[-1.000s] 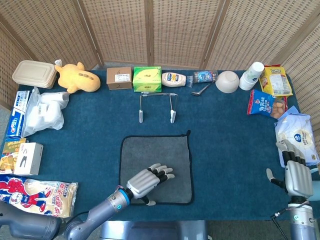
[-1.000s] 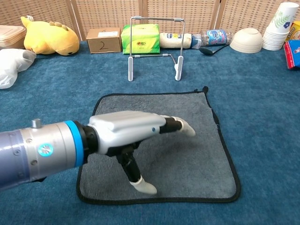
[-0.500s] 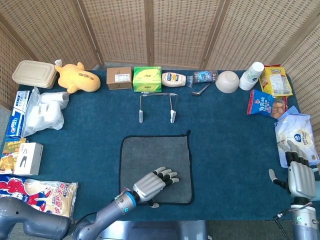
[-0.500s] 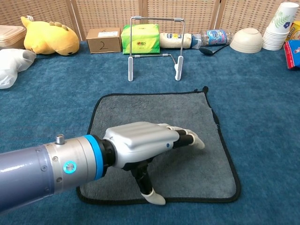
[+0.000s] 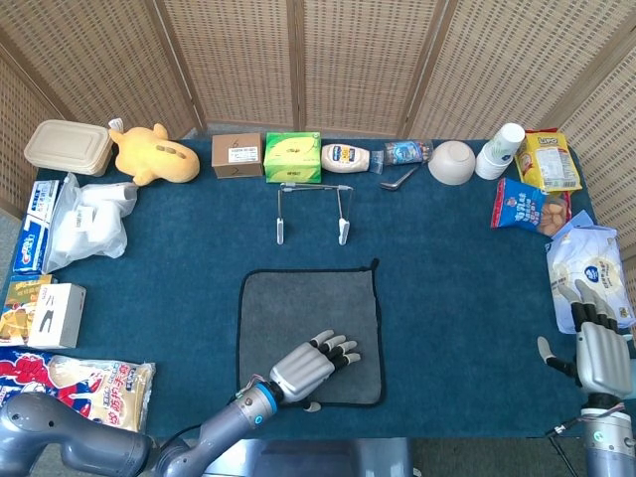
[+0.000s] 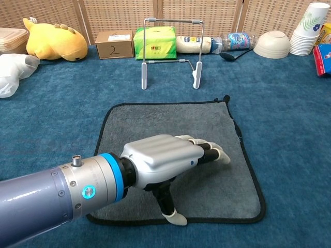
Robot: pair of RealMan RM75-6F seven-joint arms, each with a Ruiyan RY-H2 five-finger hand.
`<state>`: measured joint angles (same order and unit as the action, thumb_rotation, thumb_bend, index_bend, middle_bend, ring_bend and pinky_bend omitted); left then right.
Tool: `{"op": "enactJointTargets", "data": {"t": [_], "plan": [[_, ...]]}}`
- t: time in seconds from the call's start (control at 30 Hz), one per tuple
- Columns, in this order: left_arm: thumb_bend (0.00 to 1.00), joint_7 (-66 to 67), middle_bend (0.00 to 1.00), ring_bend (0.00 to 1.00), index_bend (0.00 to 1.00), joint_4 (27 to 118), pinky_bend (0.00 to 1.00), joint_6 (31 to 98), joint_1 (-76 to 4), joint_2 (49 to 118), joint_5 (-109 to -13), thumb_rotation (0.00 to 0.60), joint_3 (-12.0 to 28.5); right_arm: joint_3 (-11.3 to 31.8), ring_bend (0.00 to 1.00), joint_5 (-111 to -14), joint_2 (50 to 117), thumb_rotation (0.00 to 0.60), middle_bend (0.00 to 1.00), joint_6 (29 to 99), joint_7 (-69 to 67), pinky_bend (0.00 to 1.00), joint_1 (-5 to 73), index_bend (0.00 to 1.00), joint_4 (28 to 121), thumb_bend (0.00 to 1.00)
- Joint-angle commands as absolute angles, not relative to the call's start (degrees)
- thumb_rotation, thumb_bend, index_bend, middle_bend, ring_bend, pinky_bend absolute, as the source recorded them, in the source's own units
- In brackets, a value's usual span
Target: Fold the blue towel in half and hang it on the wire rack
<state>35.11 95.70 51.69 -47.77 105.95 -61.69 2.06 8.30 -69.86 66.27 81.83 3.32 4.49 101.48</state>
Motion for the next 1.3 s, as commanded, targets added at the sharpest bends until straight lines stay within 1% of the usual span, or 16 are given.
{"op": "enactJointTargets", "data": {"t": [0.03,0.2,0.43,0.57,0.7,0.83,1.07,1.3], "plan": [[0.20,35.5,0.01,0.00,0.11,95.3,0.00,52.3,-47.7,106.4,-61.6,0.600,2.1,8.3,0.00,-69.8,66.2,0.600,0.03,81.8,3.2,0.00,4.4,0.11,101.4,0.33],[0.20,37.0,0.02,0.00,0.11,94.1,0.00,54.6,-47.4,107.4,-61.6,0.600,2.5,8.4,0.00,-69.9,66.2,0.600,0.02,81.6,3.0,0.00,4.4,0.11,101.3,0.33],[0.20,37.2,0.02,0.00,0.11,93.5,0.00,55.7,-47.2,107.7,-61.7,0.600,3.2,8.4,0.00,-69.9,66.2,0.600,0.03,81.6,3.1,0.00,4.3,0.11,101.3,0.33],[0.20,37.1,0.02,0.00,0.12,93.1,0.00,55.9,-47.3,107.9,-61.9,0.600,3.6,8.5,0.00,-69.9,66.2,0.600,0.03,81.7,3.2,0.00,4.3,0.11,101.4,0.33],[0.20,32.9,0.02,0.00,0.12,95.1,0.00,53.3,-47.2,107.3,-61.3,0.600,4.0,8.4,0.00,-69.9,66.0,0.600,0.03,81.9,3.1,0.00,4.0,0.11,101.5,0.33],[0.20,32.0,0.03,0.00,0.12,95.5,0.00,53.8,-46.9,107.0,-63.4,0.600,3.3,8.4,0.00,-69.9,65.9,0.600,0.03,81.9,3.0,0.00,3.8,0.11,101.5,0.33],[0.20,32.5,0.01,0.00,0.12,97.6,0.00,53.4,-46.8,105.2,-63.3,0.600,2.4,8.4,0.00,-70.1,65.9,0.600,0.03,81.9,2.8,0.00,3.7,0.11,101.5,0.33],[0.20,34.2,0.01,0.00,0.11,95.5,0.00,54.0,-46.9,106.3,-62.8,0.600,1.8,8.3,0.00,-70.2,65.8,0.600,0.03,82.1,2.6,0.00,3.4,0.11,101.5,0.33]]}}
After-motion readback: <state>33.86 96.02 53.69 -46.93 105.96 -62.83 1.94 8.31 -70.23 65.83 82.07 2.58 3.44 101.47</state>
